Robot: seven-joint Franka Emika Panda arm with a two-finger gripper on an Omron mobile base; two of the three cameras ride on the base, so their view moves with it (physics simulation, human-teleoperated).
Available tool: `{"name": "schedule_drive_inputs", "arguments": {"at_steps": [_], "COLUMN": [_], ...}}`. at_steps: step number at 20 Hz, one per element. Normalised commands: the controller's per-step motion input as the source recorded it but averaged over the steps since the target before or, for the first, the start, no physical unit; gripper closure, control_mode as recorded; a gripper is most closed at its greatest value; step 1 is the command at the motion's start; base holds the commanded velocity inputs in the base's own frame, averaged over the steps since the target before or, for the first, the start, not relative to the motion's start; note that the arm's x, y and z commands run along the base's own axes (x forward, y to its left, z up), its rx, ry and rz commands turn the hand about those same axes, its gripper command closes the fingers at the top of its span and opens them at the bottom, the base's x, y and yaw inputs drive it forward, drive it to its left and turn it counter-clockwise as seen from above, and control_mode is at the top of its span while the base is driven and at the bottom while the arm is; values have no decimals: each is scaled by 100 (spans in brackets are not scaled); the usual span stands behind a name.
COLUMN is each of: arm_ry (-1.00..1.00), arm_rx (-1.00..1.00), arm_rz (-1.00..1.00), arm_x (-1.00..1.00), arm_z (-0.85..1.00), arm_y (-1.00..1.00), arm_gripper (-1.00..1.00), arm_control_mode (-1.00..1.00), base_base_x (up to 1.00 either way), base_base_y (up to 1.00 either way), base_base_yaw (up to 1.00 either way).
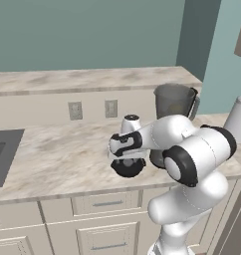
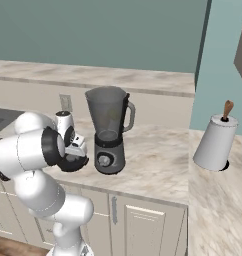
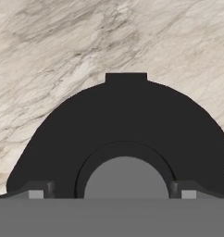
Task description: Grab the onion and lemon from the fridge, place them in the blender, close the lid, and turn on the blender to create a marinade.
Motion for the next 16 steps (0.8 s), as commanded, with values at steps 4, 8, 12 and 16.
{"name": "schedule_drive_inputs", "arguments": {"at_steps": [4,8,12,16], "arm_ry": [0,0,0,0], "arm_rx": [0,0,0,0], "arm_rz": [0,0,0,0], "arm_x": [-4,-29,-18,0], "arm_z": [-18,-44,-42,0], "arm_y": [0,0,-4,0], "arm_gripper": [-100,100,100,100], "arm_control_mode": [-100,-100,-100,-100], "base_base_x": [0,0,0,0], "base_base_y": [0,0,0,0], "base_base_yaw": [0,0,0,0]}}
